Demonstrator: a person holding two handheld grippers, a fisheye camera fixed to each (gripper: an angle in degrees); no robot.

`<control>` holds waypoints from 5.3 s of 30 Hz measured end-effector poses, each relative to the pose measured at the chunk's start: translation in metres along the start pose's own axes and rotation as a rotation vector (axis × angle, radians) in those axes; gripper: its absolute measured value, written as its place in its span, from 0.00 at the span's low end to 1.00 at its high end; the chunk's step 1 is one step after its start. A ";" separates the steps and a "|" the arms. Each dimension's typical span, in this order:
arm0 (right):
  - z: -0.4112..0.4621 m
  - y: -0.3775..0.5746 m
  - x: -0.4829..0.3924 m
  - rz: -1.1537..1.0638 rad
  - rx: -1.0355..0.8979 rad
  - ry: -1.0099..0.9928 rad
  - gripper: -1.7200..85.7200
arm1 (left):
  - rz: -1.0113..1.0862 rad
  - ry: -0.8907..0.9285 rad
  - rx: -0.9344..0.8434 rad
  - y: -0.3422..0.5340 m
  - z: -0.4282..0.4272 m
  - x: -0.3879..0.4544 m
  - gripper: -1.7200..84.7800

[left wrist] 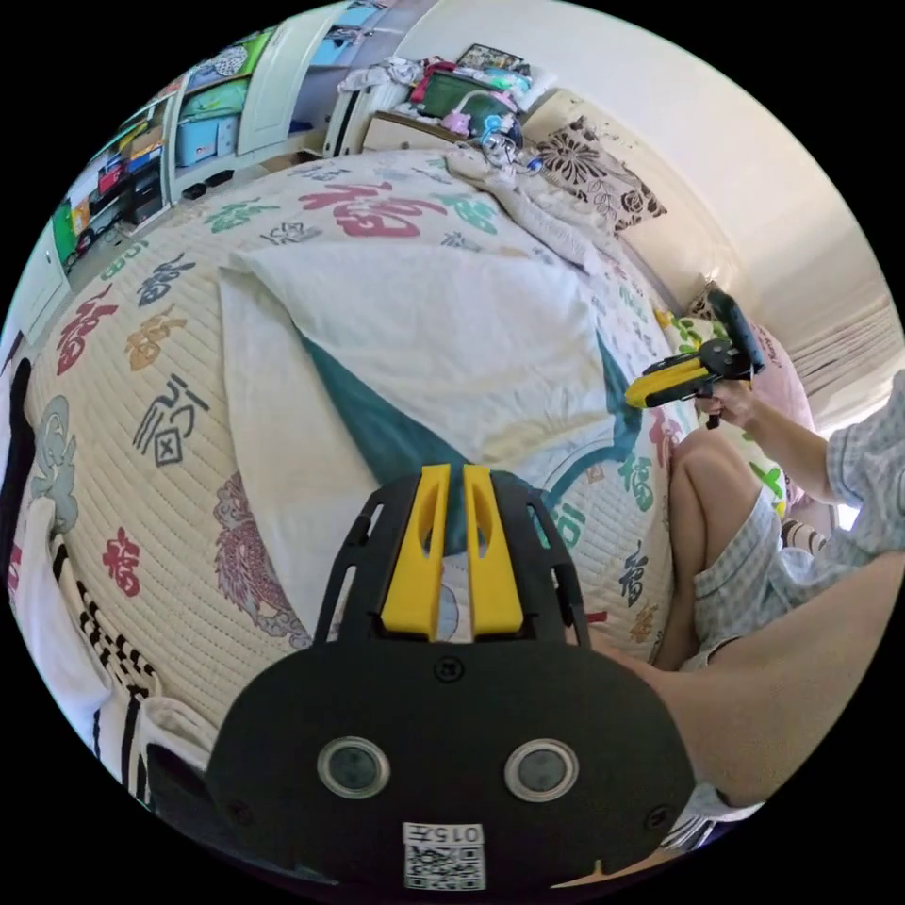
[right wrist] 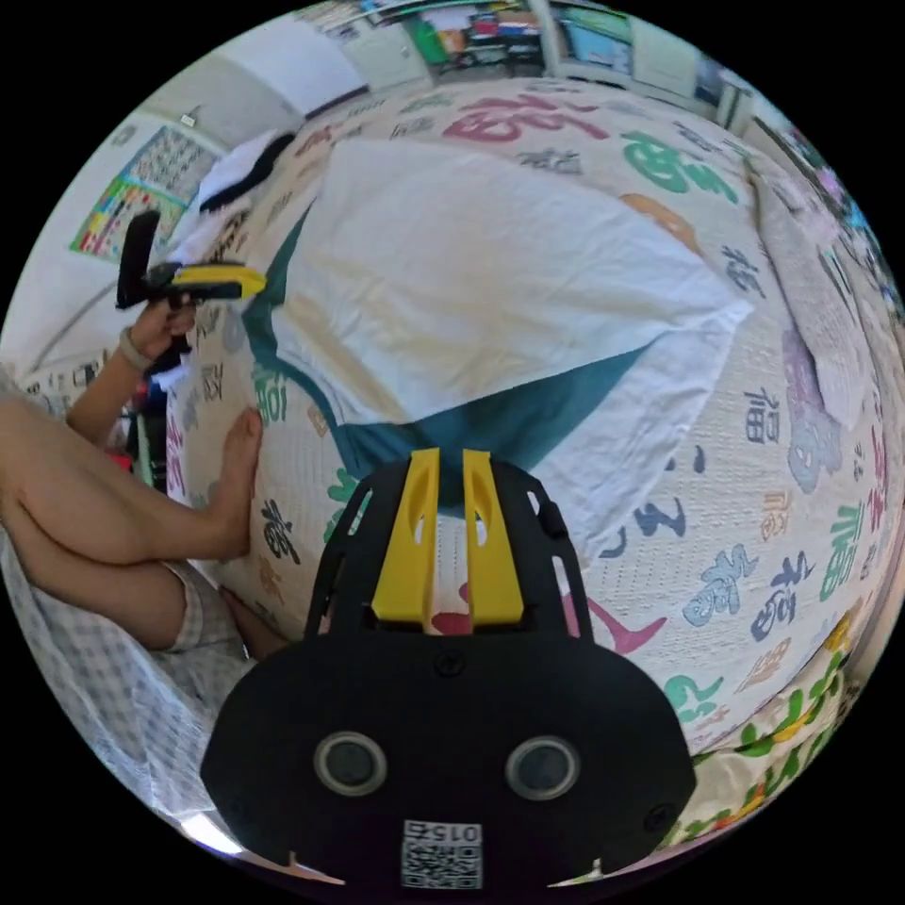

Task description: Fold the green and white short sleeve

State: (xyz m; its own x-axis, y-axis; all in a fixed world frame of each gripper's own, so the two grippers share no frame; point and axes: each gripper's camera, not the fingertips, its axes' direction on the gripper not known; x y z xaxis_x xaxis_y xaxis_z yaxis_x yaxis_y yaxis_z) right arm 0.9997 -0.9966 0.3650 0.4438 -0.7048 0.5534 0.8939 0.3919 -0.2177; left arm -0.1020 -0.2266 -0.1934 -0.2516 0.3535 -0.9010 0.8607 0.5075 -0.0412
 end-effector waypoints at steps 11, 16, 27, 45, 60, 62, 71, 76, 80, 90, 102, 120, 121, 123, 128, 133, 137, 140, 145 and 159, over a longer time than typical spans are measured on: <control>-0.031 -0.030 0.194 0.530 0.337 -0.362 0.13 | -0.354 0.033 0.144 -0.116 -0.037 -0.144 0.14; -0.010 -0.041 0.226 0.589 0.281 -0.468 0.05 | -0.345 0.065 0.123 -0.140 -0.041 -0.155 0.03; -0.014 -0.068 0.265 0.611 0.315 -0.467 0.02 | -0.427 0.279 0.190 -0.170 -0.070 -0.197 0.02; 0.032 -0.039 0.109 0.087 0.119 -0.262 0.12 | -0.173 0.126 -0.041 -0.070 -0.075 -0.055 0.11; 0.117 -0.054 0.011 -0.024 -0.038 -0.092 0.09 | -0.255 0.102 -0.092 -0.030 -0.058 -0.040 0.11; 0.117 -0.057 0.001 -0.051 -0.007 -0.043 0.10 | -0.290 0.123 -0.087 -0.020 -0.048 -0.034 0.10; 0.134 -0.091 -0.037 -0.064 -0.027 0.045 0.02 | -0.331 0.097 0.158 -0.014 -0.066 -0.025 0.02; 0.152 -0.113 -0.041 -0.017 -0.089 -0.010 0.02 | -0.322 0.101 -0.028 -0.016 -0.032 -0.041 0.07; 0.129 -0.126 -0.022 0.111 0.025 -0.085 0.06 | -0.337 0.113 0.022 -0.005 -0.049 -0.044 0.11; 0.108 -0.218 0.095 0.618 0.376 -0.275 0.13 | -0.361 0.025 0.203 -0.128 -0.031 -0.112 0.12; 0.110 -0.286 0.087 0.724 0.367 -0.179 0.03 | -0.374 0.042 0.263 -0.118 -0.022 -0.146 0.10; 0.125 -0.593 -0.181 -0.227 -0.018 -0.104 0.17 | -0.515 0.071 0.267 0.089 -0.016 -0.138 0.03; 0.135 -0.607 -0.194 -0.241 -0.069 -0.064 0.16 | -0.523 0.091 0.298 0.098 -0.015 -0.140 0.02; 0.150 -0.622 -0.208 -0.260 -0.162 0.057 0.13 | -0.534 0.107 0.323 0.110 -0.015 -0.144 0.02; 0.147 -0.633 -0.219 -0.268 -0.194 0.146 0.06 | -0.568 0.140 0.436 0.149 -0.027 -0.151 0.01; 0.102 -0.629 -0.231 -0.300 -0.064 0.010 0.05 | -0.611 0.135 0.551 0.211 -0.068 -0.165 0.01; 0.060 -0.616 -0.229 -0.324 0.029 -0.167 0.04 | -0.447 0.124 0.621 0.237 -0.107 -0.148 0.01; 0.027 -0.590 -0.209 -0.359 0.082 -0.247 0.04 | -0.215 0.200 0.623 0.237 -0.117 -0.112 0.01; -0.035 -0.518 -0.121 -0.308 0.186 -0.381 0.05 | 0.089 0.371 0.540 0.200 -0.077 -0.038 0.01; -0.041 -0.368 0.133 0.122 0.286 -0.458 0.06 | 0.506 0.435 0.120 0.068 0.191 0.105 0.01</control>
State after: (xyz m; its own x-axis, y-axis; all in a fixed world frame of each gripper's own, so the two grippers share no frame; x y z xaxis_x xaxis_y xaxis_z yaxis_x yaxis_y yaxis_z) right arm 0.7322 -1.2587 0.4858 0.4127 -0.3399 0.8451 0.7568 0.6442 -0.1105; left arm 0.0152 -0.3054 -0.3733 0.0613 0.8212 -0.5674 0.9562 0.1147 0.2694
